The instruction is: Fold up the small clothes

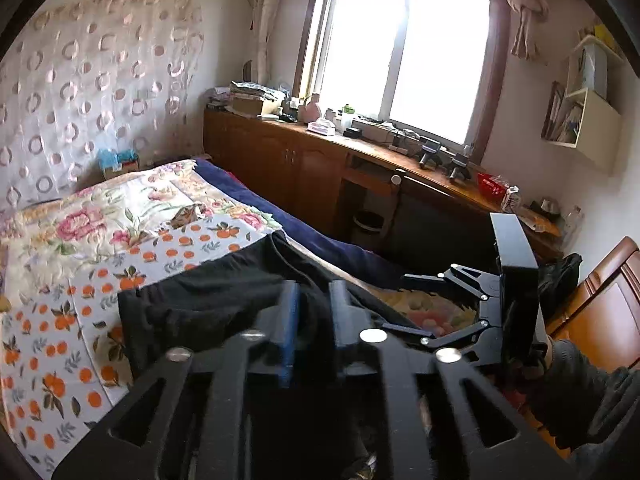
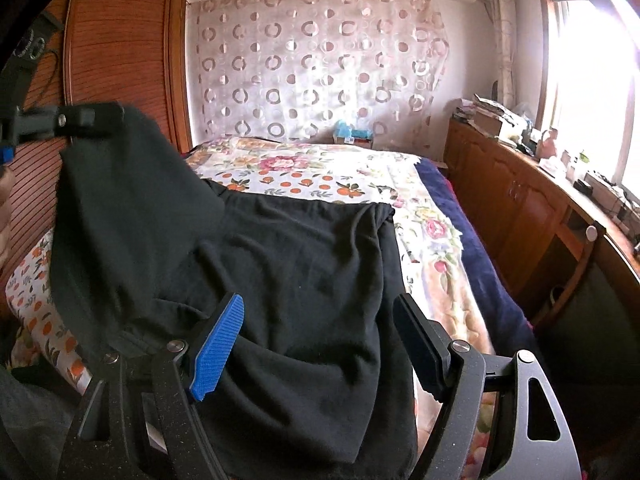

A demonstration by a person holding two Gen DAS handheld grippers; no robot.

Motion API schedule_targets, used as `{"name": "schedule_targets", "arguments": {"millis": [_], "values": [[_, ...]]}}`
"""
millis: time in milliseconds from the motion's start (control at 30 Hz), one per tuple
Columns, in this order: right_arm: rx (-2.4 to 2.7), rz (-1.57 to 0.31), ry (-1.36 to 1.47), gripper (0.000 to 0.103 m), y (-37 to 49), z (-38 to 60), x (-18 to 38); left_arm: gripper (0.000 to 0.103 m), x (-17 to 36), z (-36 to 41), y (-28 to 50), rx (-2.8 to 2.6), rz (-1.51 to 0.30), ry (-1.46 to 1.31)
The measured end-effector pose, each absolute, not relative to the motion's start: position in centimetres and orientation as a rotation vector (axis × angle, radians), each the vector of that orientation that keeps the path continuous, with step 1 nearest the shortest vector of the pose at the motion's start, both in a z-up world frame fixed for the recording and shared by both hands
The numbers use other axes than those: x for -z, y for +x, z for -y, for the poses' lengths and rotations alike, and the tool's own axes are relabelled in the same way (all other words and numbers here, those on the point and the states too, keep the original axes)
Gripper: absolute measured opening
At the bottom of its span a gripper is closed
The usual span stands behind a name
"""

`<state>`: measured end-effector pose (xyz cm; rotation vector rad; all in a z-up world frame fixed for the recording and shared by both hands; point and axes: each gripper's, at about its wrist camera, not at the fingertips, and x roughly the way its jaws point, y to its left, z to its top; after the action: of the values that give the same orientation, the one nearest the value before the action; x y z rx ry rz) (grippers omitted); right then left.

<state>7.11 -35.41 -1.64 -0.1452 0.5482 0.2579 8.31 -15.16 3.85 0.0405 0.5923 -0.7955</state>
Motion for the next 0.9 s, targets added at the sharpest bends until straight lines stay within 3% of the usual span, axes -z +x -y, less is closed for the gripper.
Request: {"name": "schedule_targets", "arguments": {"millis": [33, 100, 167, 267, 900], "values": [[-0.259, -0.55, -0.143, 0.079, 7.0, 35.5, 1.7, 0.044, -3.6, 14.8, 8.3, 0.785, -0.591, 0.04], [-0.264, -0.554, -0.137, 0.079, 7.1, 35.5, 1.6, 0.05, -3.4, 14.1, 8.2, 0.764, -0.586, 0.041], [-0.275, -0.556, -0.131, 0.079, 7.2, 35.2, 1.6, 0.064, -3.0, 13.2, 8.1, 0.74, -0.59, 0.037], [-0.298, -0.558, -0.129, 0.079, 7.2, 34.6, 1.6, 0.071, -2.1, 11.4, 8.1, 0.699, -0.603, 0.029], [-0.373, -0.661, -0.12, 0.078, 10.5, 32.2, 3.6, 0.072, 4.0, 2.4, 7.6, 0.419, -0.66, -0.005]]}}
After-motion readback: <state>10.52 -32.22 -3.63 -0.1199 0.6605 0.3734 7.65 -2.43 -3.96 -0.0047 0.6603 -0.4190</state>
